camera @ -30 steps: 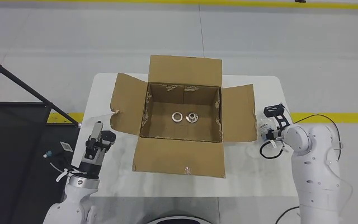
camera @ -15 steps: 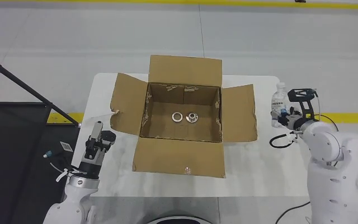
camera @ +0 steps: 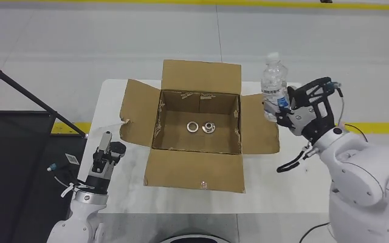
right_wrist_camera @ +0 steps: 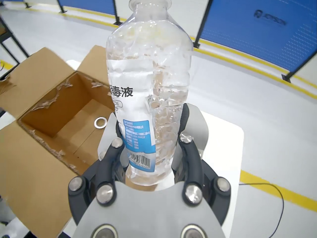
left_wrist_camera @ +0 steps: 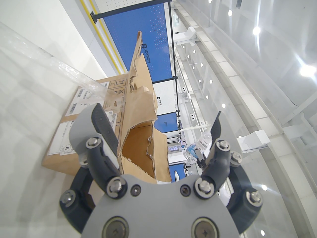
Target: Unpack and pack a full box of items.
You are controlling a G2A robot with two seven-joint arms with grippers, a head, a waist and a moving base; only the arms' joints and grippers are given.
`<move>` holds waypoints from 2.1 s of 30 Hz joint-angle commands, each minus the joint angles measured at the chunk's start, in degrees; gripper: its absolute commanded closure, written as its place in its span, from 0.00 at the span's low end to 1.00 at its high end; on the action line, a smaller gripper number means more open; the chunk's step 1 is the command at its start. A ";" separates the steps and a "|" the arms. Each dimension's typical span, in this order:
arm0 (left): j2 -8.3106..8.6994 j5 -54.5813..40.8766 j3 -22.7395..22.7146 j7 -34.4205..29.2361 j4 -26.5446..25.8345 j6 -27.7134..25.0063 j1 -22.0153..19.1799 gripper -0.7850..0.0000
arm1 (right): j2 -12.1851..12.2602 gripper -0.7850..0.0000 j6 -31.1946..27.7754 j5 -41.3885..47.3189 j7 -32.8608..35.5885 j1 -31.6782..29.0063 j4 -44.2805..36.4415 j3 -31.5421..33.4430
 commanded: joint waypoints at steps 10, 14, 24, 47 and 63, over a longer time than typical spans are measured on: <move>0.00 0.00 0.00 0.00 0.00 0.00 0.00 0.00 | -1.28 1.00 -4.26 -1.86 4.56 13.28 12.65 -22.60; 0.00 0.00 0.00 0.00 0.00 0.00 0.00 0.00 | -2.05 1.00 -2.82 -4.82 2.55 16.27 17.71 -27.72; 0.00 0.00 0.00 0.00 0.00 0.00 0.00 0.00 | -4.17 1.00 -2.46 -9.02 0.93 22.95 31.16 -37.07; 0.00 0.00 0.00 0.00 0.00 0.00 0.00 0.00 | -8.04 1.00 -13.16 -3.13 6.39 32.32 49.49 -48.40; 0.00 0.00 0.00 0.00 0.00 0.00 0.00 0.00 | -10.22 0.33 -14.00 -3.82 8.84 34.90 54.23 -52.96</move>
